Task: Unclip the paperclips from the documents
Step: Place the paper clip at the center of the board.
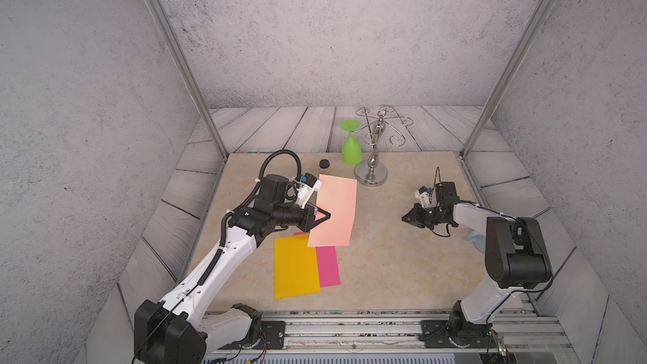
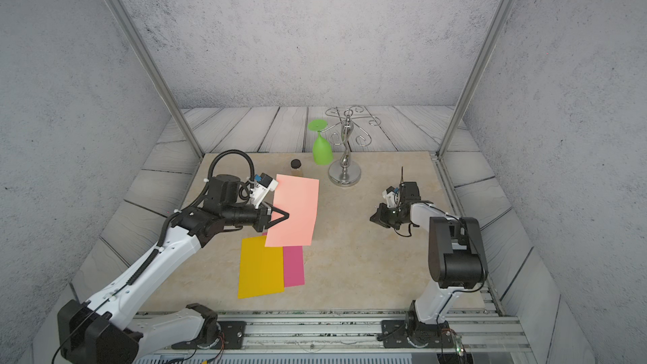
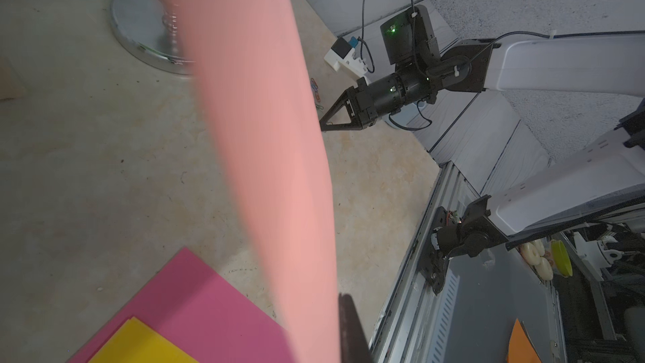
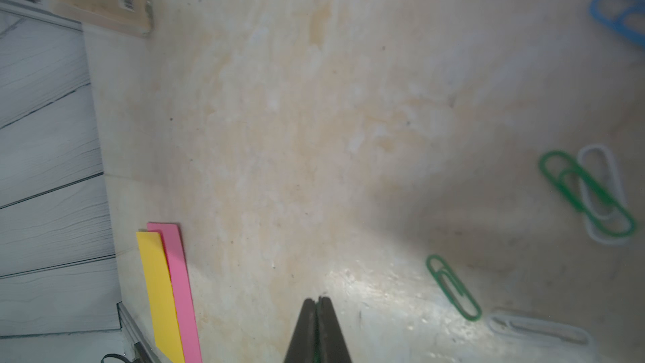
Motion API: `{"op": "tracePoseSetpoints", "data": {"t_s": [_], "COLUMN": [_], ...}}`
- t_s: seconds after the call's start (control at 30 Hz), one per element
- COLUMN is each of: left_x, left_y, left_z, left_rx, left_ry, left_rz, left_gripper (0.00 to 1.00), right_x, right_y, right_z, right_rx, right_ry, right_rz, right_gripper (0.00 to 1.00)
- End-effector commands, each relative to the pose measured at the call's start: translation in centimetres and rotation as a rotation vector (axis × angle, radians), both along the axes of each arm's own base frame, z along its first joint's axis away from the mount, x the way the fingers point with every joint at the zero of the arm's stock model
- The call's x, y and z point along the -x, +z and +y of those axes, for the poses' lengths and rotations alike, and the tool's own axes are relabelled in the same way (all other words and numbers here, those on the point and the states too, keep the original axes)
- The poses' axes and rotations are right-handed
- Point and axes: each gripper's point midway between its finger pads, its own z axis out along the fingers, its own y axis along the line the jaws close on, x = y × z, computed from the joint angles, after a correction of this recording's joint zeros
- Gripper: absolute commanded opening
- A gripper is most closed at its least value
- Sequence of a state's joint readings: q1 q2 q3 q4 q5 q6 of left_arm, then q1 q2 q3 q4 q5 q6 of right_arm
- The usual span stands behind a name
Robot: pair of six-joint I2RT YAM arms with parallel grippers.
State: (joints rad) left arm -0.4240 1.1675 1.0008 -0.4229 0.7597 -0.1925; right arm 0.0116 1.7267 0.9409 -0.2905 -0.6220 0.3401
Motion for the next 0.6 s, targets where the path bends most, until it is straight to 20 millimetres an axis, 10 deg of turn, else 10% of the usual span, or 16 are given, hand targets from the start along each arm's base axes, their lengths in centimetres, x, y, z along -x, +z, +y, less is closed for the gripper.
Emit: {"op": "tracePoseSetpoints", "data": {"t_s": [0.0, 0.57], "left_x": [-0.2, 0.4], "left_y": [-1.1, -8.2], "left_z": [0.9, 5.3], "left_rx": [-0.026, -0.144], "left_ry": [0.050, 0.327], "left_rz": [0.033, 0.253], "left_gripper": [0.00, 0.00], "right_x": [0.4, 0.9], "right_y": [-2.4, -1.8], "right_z": [-1.2, -1.8], "right_rx": [0.059, 0.087], "right_ry": [-0.040, -0.046], "right_rz": [0.083, 0.112], "right_gripper": [0.07, 0.31]}}
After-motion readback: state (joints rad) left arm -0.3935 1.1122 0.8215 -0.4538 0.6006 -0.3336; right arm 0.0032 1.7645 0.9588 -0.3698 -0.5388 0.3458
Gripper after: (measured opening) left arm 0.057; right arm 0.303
